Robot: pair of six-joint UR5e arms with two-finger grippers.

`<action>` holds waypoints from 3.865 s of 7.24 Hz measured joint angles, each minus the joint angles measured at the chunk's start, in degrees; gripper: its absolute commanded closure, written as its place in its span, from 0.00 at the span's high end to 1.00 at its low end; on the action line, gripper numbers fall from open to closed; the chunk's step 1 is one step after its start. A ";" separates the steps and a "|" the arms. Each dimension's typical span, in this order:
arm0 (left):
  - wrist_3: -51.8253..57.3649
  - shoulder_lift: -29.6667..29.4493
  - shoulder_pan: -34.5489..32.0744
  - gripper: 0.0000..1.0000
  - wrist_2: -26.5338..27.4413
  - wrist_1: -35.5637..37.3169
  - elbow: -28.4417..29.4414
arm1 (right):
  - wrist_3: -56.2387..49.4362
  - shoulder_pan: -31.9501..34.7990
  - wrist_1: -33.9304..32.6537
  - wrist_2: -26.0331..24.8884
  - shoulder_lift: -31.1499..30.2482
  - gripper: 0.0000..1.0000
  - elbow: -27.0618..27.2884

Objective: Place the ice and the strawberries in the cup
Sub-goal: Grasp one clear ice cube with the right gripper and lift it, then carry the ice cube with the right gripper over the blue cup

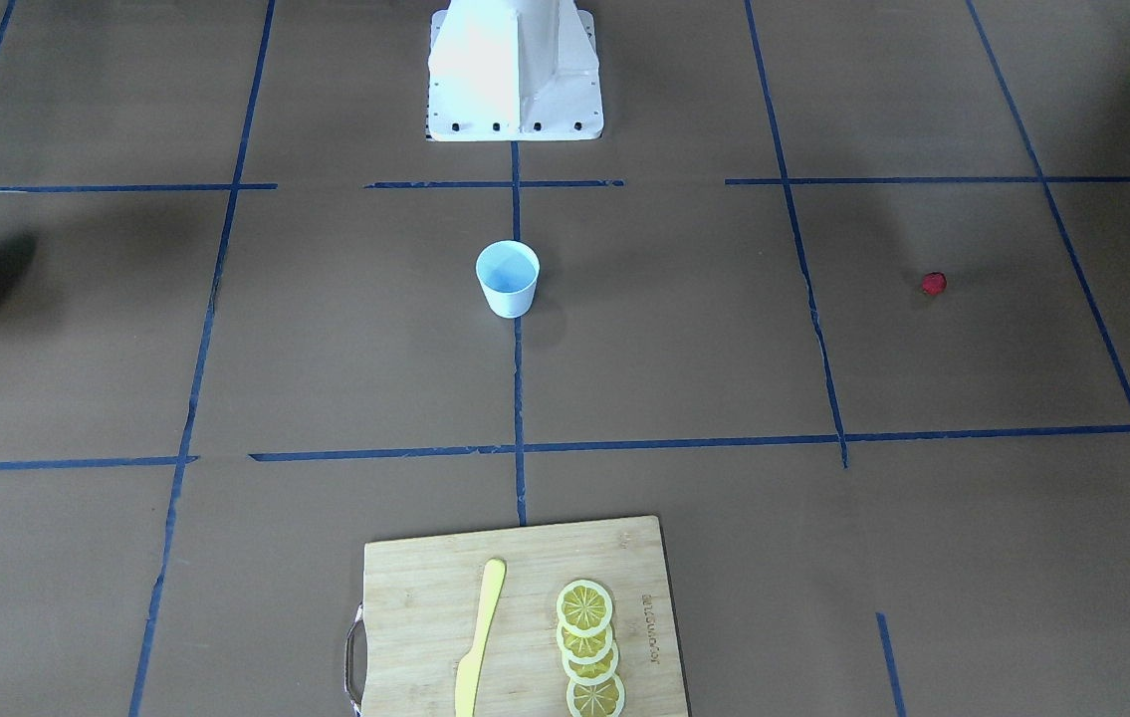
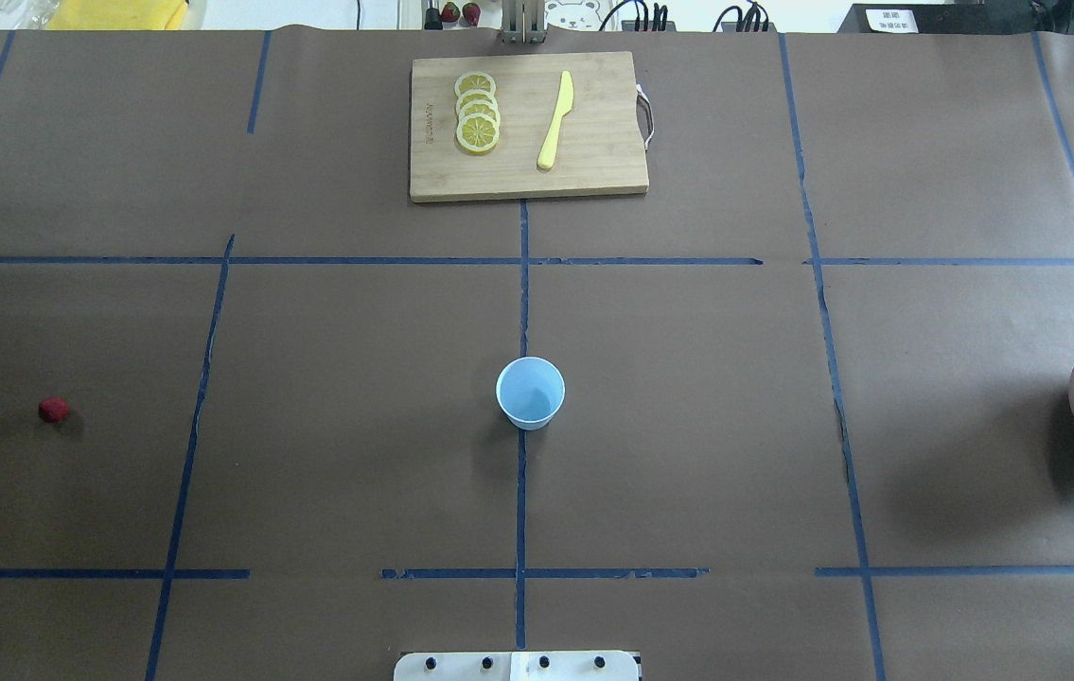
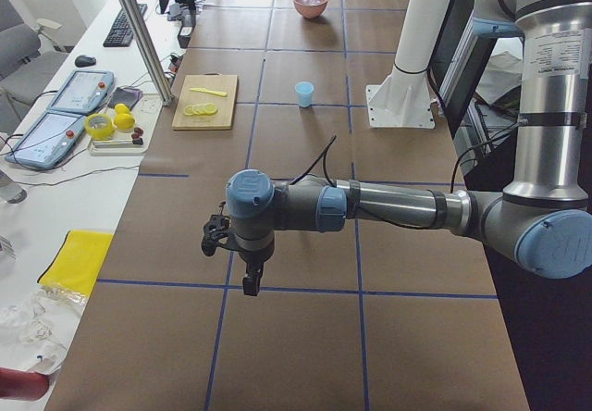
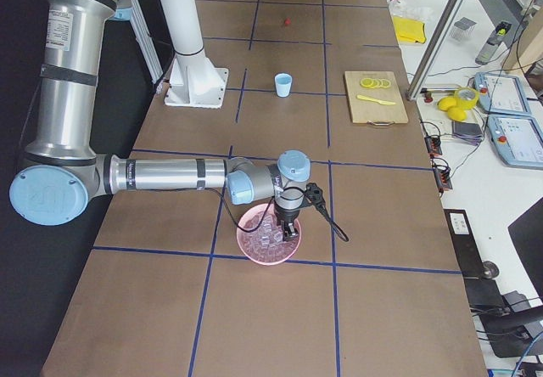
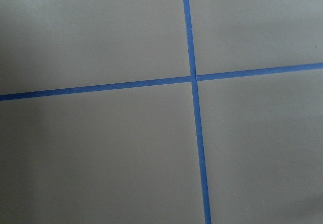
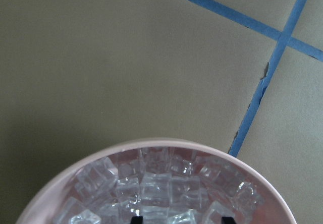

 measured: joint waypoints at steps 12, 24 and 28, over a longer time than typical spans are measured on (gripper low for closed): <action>-0.12 0.24 0.00 1.00 -0.05 0.31 -1.16 | -0.16 -1.35 -0.33 -0.50 -0.59 0.36 -0.69; -0.47 0.50 0.00 1.00 -1.60 0.85 -2.31 | -3.10 9.21 -13.66 9.99 9.62 0.00 7.49; -0.47 0.42 0.00 1.00 -1.73 0.80 -1.59 | 25.42 -4.74 -14.41 7.89 22.93 0.00 11.48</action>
